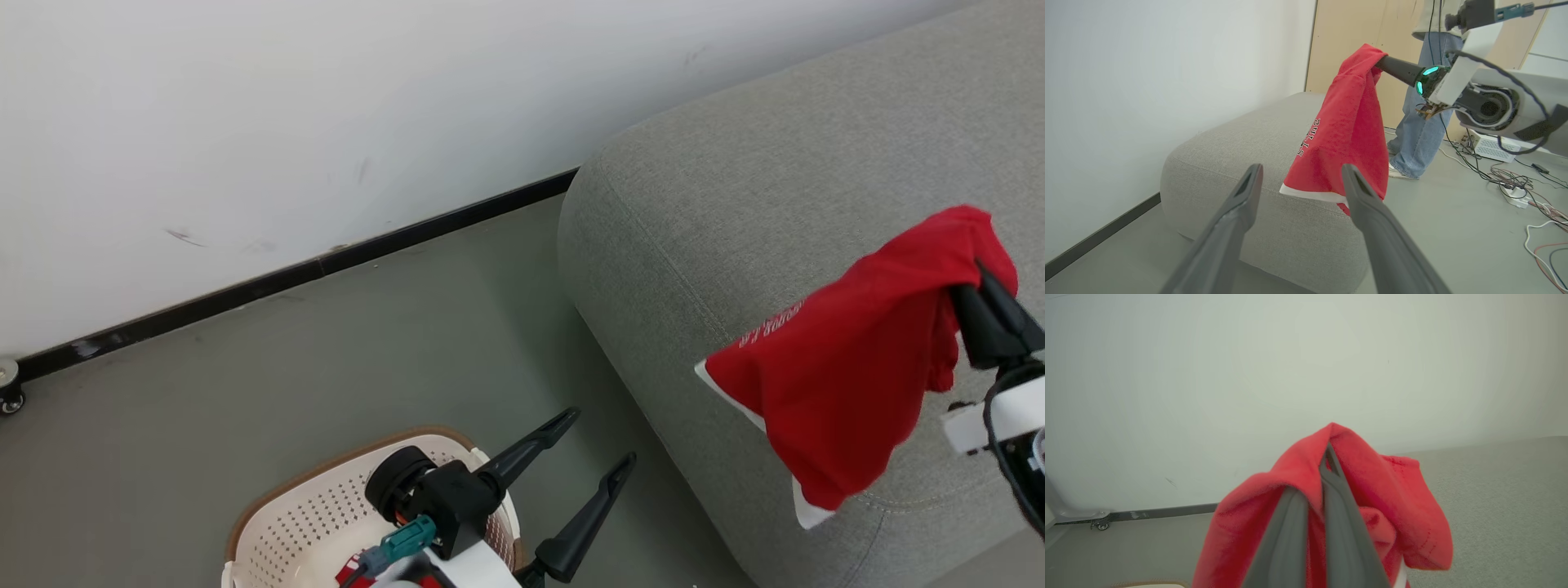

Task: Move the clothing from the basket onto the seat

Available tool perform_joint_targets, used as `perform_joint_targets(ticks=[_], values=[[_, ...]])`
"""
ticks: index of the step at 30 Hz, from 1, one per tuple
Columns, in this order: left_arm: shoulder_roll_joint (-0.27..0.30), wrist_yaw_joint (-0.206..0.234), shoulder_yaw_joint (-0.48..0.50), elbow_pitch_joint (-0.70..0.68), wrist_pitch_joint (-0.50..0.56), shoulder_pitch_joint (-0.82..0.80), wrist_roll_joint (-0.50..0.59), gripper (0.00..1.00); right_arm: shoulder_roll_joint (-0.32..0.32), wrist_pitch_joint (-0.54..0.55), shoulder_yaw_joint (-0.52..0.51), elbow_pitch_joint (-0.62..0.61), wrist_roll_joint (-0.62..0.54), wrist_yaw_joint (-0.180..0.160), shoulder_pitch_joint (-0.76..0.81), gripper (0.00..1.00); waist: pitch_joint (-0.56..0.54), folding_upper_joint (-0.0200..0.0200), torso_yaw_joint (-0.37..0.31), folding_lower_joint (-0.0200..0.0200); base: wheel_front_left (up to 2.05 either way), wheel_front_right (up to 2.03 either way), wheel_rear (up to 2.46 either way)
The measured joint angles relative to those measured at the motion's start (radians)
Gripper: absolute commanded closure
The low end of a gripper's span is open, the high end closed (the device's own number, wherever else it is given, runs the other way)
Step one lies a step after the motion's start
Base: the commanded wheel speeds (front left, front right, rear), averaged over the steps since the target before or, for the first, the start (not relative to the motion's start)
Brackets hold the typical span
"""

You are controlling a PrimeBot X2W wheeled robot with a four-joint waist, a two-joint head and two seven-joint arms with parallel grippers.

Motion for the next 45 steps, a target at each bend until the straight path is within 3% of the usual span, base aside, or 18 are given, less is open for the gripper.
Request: perform_joint_targets(ticks=[21,45], values=[[0.038,0.034,0.047,-0.074,0.012,-0.089,0.034,0.0,-0.119,0.079,-0.143,0.146,-0.008,0.0,-0.35,1.0,0.116,0.0,0.063,0.0,0.0,0.0,0.0],[0.049,0.042,0.049,-0.164,0.056,-0.184,0.075,0.0,-0.227,0.017,-0.318,0.418,-0.008,0.0,-0.434,1.0,0.272,0.0,0.131,0.0,0.0,0.0,0.0]])
